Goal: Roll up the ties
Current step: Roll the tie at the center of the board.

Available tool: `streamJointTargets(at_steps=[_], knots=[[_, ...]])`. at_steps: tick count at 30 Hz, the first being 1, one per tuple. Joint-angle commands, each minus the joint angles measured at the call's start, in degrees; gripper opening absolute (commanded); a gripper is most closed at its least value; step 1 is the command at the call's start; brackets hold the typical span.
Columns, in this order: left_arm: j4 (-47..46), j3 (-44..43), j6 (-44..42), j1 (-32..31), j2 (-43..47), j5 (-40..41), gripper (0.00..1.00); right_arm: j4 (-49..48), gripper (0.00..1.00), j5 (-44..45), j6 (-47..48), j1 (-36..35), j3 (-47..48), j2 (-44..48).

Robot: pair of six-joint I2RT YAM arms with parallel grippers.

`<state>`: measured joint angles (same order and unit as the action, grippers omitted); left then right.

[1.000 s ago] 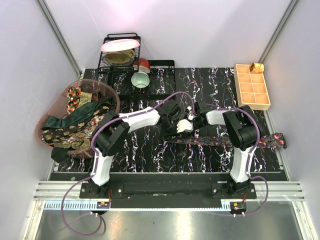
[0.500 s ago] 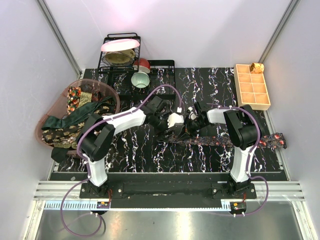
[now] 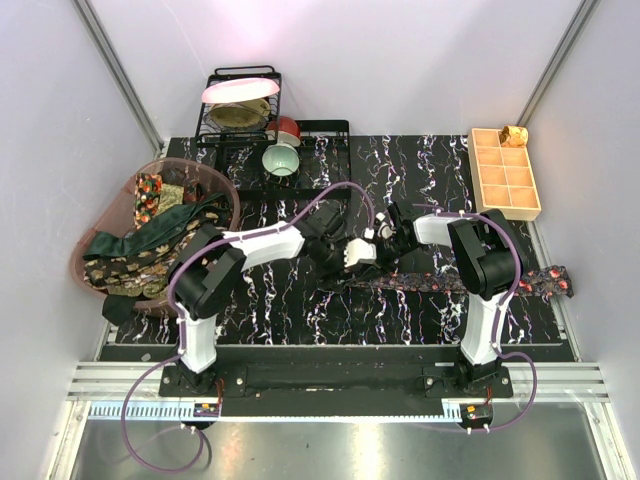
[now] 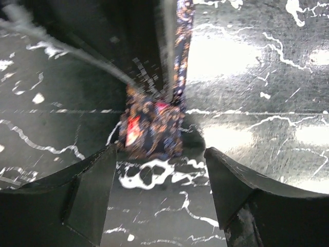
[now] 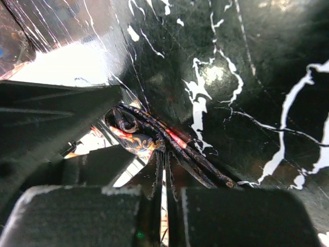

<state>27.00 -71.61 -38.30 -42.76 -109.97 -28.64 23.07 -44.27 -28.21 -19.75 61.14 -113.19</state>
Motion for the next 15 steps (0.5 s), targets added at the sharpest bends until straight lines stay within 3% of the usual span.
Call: streamJointTargets(at_steps=[1,11,15], knots=[[-3.4,-1.9,-0.2,-0.8,-0.4,2.0,0.73,1.3,0.00,4.9,2.5,0.3,0.7,-1.6],[-4.6,-4.4,-0.5,-4.1,-3.8,9.8,0.71,0.0,0.00,2.3,2.6,0.3,0.2,-1.1],[-4.1,-4.3,-1.3,-4.2,-4.4,10.3,0.59,-0.4,0.00,1.6,2.6,0.3,0.2,-0.7]])
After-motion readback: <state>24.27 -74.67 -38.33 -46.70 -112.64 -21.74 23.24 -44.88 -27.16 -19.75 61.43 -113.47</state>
